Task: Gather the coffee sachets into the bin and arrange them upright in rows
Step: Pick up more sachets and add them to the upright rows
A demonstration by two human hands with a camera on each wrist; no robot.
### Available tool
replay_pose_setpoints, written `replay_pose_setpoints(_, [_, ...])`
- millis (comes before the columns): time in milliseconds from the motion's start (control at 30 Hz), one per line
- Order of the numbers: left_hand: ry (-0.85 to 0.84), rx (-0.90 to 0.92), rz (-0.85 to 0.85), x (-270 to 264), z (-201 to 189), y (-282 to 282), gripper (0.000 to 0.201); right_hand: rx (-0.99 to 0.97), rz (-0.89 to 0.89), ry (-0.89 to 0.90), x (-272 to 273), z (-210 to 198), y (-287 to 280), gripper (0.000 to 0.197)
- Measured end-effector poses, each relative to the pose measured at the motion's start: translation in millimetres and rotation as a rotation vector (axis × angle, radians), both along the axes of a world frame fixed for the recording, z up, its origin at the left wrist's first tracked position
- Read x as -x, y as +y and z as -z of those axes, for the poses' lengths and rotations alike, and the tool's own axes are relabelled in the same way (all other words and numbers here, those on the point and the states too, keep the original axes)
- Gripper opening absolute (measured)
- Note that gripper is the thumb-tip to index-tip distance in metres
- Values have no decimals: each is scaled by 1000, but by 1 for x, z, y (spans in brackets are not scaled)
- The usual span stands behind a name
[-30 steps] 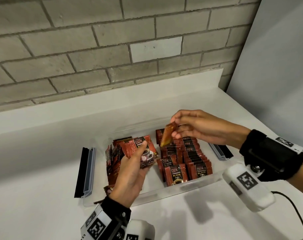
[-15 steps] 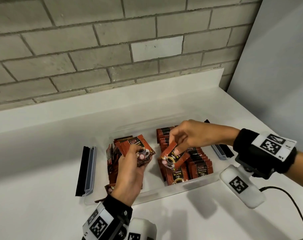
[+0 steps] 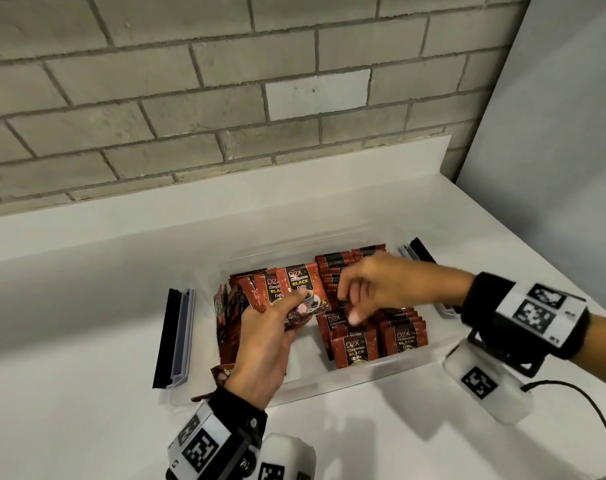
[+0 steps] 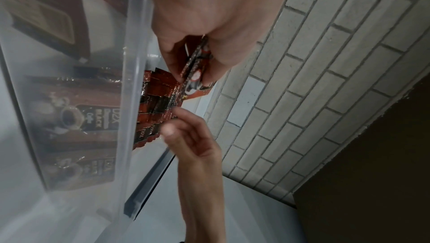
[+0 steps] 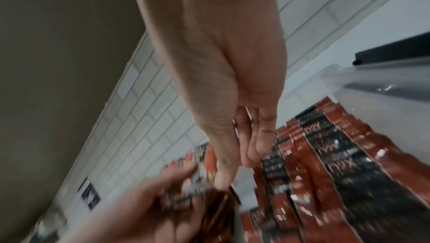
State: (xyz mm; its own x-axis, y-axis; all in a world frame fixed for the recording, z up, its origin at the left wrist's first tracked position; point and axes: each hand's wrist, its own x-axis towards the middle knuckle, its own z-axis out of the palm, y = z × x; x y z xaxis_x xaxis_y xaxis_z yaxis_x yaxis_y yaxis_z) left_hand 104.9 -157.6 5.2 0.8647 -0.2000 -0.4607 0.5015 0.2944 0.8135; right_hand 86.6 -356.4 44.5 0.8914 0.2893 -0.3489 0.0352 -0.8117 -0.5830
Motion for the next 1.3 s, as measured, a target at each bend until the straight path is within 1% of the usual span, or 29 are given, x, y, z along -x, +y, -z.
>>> replay_pose_setpoints(67, [-12, -3, 24, 1, -1, 0, 81, -63, 121, -114, -4, -12, -11, 25])
replay_pose_setpoints(100, [-19, 1, 46, 1, -1, -1, 86, -98, 166, -159, -6, -17, -15, 23])
replay_pose_setpoints(133, [-31, -1, 77, 2, -1, -1, 81, -146, 199, -171, -7, -19, -17, 24])
replay_pose_setpoints(167, [-39, -1, 109, 3, -2, -1, 70, -206, 222, -150, -8, -20, -17, 25])
replay_pose_setpoints(200, [-50, -9, 146, 5, -3, -2, 61, -271, 236, -110, -8, -20, -16, 27])
replay_pose_setpoints(233, [-54, -17, 165, 6, -5, -2, 57, -329, 243, -69, -7, -19, -14, 27])
replay_pose_setpoints(333, [-76, -33, 205, 7, -6, -3, 57, -423, 251, -1, -6, -13, -8, 24])
replay_pose_setpoints(433, [-67, -24, 200, 6, -5, -3, 73, -448, 270, -4, -6, -10, -5, 19])
replay_pose_setpoints(467, [-73, -16, 196, 6, -4, -3, 67, -452, 282, -7, -7, -11, -6, 18])
replay_pose_setpoints(533, [-85, -1, 176, 5, -5, -4, 43, -445, 289, 0, -5, -15, -11, 17])
replay_pose_setpoints(600, [-54, 54, 106, 3, -6, -4, 27, -407, 262, 46, -1, -19, -17, 16])
replay_pose_setpoints(667, [-7, 120, 35, 0, -5, -3, 21, -349, 218, 98, 6, -16, -19, 12])
replay_pose_setpoints(767, [33, 137, 15, 0, -6, -4, 16, -269, 152, 136, 17, -3, -14, 10])
replay_pose_setpoints(833, [37, 143, 27, 2, -7, -4, 14, -180, 99, 109, 22, 5, -9, 12])
replay_pose_setpoints(900, [24, 117, 31, 1, -5, -3, 11, -64, 37, 41, 25, 12, -3, 13])
replay_pose_setpoints(1033, [-20, 26, 56, 0, 0, -1, 27, 38, 18, -1, 28, 25, 3, 9])
replay_pose_setpoints(1100, [-40, -5, 73, 1, 1, -1, 31, 66, 28, 12, 27, 24, 3, 14])
replay_pose_setpoints(1133, [-47, -11, 86, 0, 1, -1, 38, 77, 34, 20, 26, 21, 1, 19])
replay_pose_setpoints(1167, [-45, -10, 99, 1, 1, -1, 53, 82, 45, 24, 25, 17, -1, 25])
replay_pose_setpoints(1200, [-42, -11, 111, 1, 2, -1, 70, 65, 70, 22, 24, 11, -3, 29])
replay_pose_setpoints(1233, [-39, -7, 125, 0, 2, -1, 83, 22, 111, 15, 22, 5, -6, 33])
replay_pose_setpoints(1267, [-45, -3, 141, 0, 2, -1, 85, -37, 158, 2, 20, -1, -8, 36])
replay_pose_setpoints(1300, [-56, -2, 156, 1, 2, -1, 81, -100, 202, -16, 18, -7, -9, 39])
